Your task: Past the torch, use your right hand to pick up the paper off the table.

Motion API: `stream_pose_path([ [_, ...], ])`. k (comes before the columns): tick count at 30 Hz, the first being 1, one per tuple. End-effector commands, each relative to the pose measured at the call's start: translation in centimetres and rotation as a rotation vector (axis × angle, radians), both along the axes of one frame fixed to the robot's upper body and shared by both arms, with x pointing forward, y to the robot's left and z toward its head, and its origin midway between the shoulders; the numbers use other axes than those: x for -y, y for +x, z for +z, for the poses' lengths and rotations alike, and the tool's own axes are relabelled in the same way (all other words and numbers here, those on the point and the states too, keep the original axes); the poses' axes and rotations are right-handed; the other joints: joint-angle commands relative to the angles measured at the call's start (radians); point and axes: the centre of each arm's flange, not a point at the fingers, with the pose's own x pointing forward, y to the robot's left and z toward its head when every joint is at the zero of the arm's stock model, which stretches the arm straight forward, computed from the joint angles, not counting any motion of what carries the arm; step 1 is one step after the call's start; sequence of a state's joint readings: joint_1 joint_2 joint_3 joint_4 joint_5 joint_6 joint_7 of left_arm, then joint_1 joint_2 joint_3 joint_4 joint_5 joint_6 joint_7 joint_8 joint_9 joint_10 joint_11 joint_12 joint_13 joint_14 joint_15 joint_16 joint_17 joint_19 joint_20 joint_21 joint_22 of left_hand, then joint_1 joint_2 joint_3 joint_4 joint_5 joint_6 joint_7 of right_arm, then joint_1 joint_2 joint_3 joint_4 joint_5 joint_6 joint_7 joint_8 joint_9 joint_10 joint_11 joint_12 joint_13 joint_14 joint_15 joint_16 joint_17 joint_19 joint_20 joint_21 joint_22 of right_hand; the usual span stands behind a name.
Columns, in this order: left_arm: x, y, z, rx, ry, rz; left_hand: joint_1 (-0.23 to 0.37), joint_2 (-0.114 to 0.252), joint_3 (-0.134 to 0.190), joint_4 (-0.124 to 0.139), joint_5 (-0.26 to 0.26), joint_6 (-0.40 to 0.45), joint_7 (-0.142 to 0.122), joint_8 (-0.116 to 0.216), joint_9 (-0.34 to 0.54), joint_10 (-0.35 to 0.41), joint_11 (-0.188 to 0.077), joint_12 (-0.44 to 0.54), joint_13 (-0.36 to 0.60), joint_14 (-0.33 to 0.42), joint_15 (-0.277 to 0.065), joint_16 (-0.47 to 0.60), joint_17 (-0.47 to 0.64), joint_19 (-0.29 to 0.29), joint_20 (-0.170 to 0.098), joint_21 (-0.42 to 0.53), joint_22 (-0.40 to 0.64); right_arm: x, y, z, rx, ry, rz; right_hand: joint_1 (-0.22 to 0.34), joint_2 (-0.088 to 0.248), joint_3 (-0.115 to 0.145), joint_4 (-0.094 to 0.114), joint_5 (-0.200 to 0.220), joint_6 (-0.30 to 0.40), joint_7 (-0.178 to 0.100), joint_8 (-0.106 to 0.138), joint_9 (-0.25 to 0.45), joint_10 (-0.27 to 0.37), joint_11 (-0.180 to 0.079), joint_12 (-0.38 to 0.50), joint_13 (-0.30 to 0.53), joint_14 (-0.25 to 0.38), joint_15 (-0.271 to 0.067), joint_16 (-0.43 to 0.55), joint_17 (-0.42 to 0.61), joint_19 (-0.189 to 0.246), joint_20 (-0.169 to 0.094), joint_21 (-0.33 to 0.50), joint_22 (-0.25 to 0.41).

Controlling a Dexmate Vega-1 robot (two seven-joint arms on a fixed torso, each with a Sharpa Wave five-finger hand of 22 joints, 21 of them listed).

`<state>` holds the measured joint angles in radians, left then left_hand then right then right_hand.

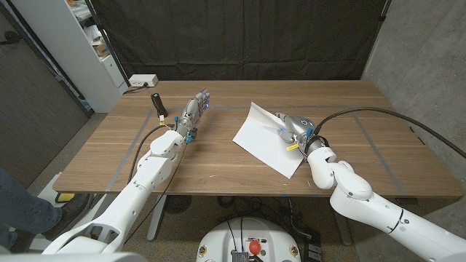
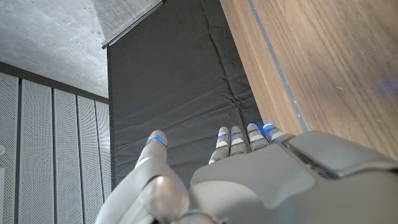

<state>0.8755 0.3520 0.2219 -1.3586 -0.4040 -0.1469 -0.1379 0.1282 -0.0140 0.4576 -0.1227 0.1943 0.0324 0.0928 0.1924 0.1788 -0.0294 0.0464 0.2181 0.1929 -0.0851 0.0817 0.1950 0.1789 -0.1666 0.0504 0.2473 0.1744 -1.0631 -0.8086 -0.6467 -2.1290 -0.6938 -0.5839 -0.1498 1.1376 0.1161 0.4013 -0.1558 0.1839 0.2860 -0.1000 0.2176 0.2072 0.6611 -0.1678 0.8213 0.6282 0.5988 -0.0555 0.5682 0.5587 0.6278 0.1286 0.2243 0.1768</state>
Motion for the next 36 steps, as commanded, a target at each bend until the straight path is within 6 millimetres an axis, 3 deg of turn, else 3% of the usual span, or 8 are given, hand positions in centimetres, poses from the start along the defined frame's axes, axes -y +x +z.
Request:
stream_pose_path([
  [1,0.1,-0.1,0.1,0.004,-0.001,-0.005,0.004,0.012,0.004,-0.001,-0.005,0.003,0.0,-0.001,0.003,0.004,0.001,-0.002,0.004,-0.005,0.005,-0.005,0.004,0.003,-0.002,-0.002,0.003,-0.1,-1.1,1.1,0.038,-0.011,0.002,0.013,0.001,-0.006,0.0,-0.003,0.011,0.003,-0.002,0.001,0.009,-0.007,0.005,0.036,0.007,-0.079,-0.001,0.005,0.001,0.005,-0.006,0.003],
  [36,0.5,-0.3,0.3,0.011,0.008,-0.014,0.015,0.025,0.008,-0.004,-0.008,0.005,-0.001,-0.001,0.003,0.003,0.003,-0.003,0.004,-0.005,0.005,-0.005,0.003,0.006,-0.004,-0.012,0.003,0.8,-3.9,4.1,0.119,-0.018,0.024,0.02,0.001,-0.013,0.002,-0.004,0.022,0.004,-0.008,0.002,0.007,-0.003,0.012,0.036,0.016,-0.079,-0.012,0.015,0.003,0.009,-0.007,0.003],
])
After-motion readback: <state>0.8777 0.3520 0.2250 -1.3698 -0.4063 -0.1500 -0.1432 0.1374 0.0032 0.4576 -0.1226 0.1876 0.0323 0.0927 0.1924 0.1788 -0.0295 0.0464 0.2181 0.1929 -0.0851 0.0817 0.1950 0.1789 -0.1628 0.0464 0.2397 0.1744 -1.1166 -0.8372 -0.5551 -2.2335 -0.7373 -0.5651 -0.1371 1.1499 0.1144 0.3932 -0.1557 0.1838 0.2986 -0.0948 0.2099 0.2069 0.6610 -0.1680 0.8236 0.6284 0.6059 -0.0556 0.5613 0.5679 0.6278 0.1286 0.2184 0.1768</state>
